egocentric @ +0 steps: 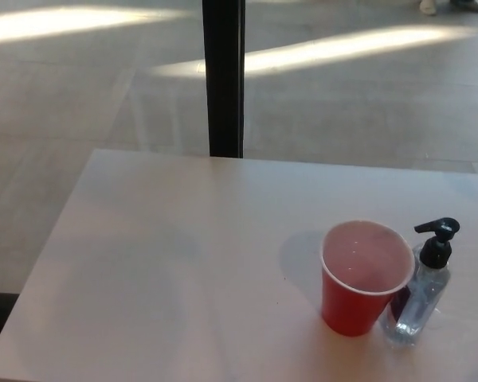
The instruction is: The robot uses its right hand fist to press the hand soap kept in the middle of the table to get liquid hand soap out
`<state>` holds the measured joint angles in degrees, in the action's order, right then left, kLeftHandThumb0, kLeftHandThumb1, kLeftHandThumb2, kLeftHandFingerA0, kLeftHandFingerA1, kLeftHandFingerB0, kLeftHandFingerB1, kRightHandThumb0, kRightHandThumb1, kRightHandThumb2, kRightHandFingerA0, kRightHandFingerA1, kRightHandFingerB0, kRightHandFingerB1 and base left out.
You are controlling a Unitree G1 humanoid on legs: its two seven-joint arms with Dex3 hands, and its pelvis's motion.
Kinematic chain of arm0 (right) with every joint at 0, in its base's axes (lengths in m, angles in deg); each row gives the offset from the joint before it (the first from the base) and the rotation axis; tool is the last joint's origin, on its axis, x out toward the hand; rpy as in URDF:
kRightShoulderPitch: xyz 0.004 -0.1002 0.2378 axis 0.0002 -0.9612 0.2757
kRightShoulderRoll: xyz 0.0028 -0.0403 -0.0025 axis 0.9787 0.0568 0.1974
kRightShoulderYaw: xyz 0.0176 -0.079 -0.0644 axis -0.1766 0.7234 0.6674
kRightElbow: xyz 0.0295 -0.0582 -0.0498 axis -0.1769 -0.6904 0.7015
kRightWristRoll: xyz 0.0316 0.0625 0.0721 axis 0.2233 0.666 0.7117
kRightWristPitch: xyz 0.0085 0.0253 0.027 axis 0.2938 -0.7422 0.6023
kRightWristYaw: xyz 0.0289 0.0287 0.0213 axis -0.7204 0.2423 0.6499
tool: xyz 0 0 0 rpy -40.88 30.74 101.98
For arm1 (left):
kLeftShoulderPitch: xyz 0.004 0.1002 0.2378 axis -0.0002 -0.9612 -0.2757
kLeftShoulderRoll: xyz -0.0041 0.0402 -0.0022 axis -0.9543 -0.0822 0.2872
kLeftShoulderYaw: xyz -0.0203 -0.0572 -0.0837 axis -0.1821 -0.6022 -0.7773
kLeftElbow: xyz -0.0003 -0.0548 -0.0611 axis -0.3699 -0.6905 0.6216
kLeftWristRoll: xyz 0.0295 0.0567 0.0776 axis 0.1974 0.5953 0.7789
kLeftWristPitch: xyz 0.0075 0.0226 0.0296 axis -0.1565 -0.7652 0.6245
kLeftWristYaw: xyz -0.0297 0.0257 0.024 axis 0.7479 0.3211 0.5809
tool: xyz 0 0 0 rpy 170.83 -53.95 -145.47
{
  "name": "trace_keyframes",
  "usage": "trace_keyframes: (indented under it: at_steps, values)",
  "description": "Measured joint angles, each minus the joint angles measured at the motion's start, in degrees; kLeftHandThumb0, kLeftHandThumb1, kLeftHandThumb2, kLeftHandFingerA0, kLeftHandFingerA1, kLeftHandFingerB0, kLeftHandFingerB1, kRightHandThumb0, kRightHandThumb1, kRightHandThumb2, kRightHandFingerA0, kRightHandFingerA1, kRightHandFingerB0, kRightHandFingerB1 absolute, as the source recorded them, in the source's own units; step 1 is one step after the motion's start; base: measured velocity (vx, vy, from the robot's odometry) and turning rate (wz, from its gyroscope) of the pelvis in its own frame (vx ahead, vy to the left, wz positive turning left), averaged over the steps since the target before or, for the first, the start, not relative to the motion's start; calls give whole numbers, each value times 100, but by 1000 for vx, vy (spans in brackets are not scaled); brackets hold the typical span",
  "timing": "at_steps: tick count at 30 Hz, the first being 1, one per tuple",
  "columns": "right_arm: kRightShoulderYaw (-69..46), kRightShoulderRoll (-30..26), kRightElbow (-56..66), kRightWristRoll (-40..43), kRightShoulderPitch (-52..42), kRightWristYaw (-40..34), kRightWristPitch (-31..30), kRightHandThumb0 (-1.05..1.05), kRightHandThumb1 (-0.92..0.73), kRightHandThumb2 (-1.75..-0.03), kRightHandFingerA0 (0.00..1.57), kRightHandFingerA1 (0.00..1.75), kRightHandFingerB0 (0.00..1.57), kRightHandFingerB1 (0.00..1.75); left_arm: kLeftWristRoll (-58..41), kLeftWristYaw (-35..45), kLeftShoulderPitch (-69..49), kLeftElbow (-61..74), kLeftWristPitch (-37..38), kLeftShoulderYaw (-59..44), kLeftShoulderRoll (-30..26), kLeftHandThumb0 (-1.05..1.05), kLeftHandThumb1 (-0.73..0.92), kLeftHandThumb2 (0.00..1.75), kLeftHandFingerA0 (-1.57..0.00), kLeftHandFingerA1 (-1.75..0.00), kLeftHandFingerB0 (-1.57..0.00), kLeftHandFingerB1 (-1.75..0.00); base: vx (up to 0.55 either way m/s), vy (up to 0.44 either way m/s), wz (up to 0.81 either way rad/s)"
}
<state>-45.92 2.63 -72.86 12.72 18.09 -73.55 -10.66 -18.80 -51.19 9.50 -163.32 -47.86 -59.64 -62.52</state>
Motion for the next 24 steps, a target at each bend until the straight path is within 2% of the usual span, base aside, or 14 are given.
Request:
trace_keyframes:
  at_steps: [2, 3, 4, 5, 8, 10, 11, 12, 16, 17, 18, 19, 20, 24]
  values:
    - [-383, -124, -240, -33, -469, 35, 46, -44, -69, -66, 86, 155, 64, 54, 1, 0, 23, 3, 1, 0, 0, -65, 77, 63, -69, -64, -51, -51, 0, 0, 0]
    - [-520, -144, -321, -46, -655, 42, 67, -49, -68, -62, 90, 141, 65, 49, 0, 0, 23, 2, 0, 0, 0, -65, 77, 63, -69, -65, -51, -50, 0, 0, 0]
    - [-607, -154, -373, -56, -772, 45, 80, -50, -71, -61, 83, 121, 55, 43, 1, 0, 25, 2, 0, 0, 0, -66, 78, 63, -67, -64, -50, -50, 0, 0, 0]
    - [-849, -163, -541, -101, -1144, 49, 126, -54, -68, -61, 79, 110, 54, 43, 0, 0, 30, 2, 0, 0, 0, -66, 77, 63, -70, -65, -52, -50, 0, 0, 0]
    - [-1215, -156, -929, -205, -1883, 49, 293, -60, -65, -62, 79, 101, 45, 43, 1, 0, 50, 4, 0, 0, 1, -65, 78, 64, -68, -63, -49, -50, 0, 0, 0]
    - [-1416, -125, -1211, -266, -2350, 48, 436, -59, -69, -61, 88, 86, 38, 40, 1, 0, 52, 4, 0, 0, 2, -64, 77, 64, -69, -63, -50, -50, 0, 0, 0]
    - [-1477, -104, -1329, -285, -2522, 47, 497, -58, -67, -60, 92, 83, 32, 37, 1, 0, 50, 3, 0, -1, 1, -64, 78, 64, -68, -63, -49, -51, 0, 0, 0]
    - [-1559, -71, -1484, -314, -2729, 44, 572, -57, -73, -61, 86, 80, 28, 35, 1, 0, 48, 4, 0, -1, 2, -64, 77, 63, -69, -64, -50, -50, 0, 0, 0]
    - [-1682, 136, -2058, -435, -3343, 11, 867, -56, -73, -62, 85, 77, 32, 40, 1, 1, 52, 4, 1, -1, 2, -65, 76, 63, -67, -62, -49, -50, 0, 0, 0]
    - [-1686, 204, -2190, -461, -3459, -4, 940, -54, -74, -62, 81, 81, 27, 40, 0, 1, 54, 3, 0, -2, 2, -64, 77, 63, -69, -63, -49, -50, 0, 0, 0]
    - [-1689, 269, -2287, -478, -3542, -18, 1000, -54, -73, -61, 88, 95, 28, 40, 0, 1, 54, 3, 0, -2, 2, -64, 77, 63, -71, -62, -50, -49, 0, 0, 0]
    - [-1690, 373, -2406, -498, -3645, -40, 1076, -54, -73, -61, 88, 95, 28, 40, 0, 0, 56, 3, 0, -2, 2, -64, 77, 63, -71, -62, -50, -49, 0, 0, 0]
    - [-1682, 475, -2524, -522, -3732, -62, 1147, -66, -55, -92, 80, 84, 27, 52, 1, 0, 58, 2, 0, -1, 2, -64, 77, 64, -70, -64, -49, -50, 0, 0, 0]
    - [-1642, 970, -2959, -618, -4028, -162, 1456, -57, -56, -94, 82, 85, 32, 55, 0, 0, 79, 2, 0, -2, 3, -67, 77, 64, -69, -65, -48, -51, 0, 0, 0]
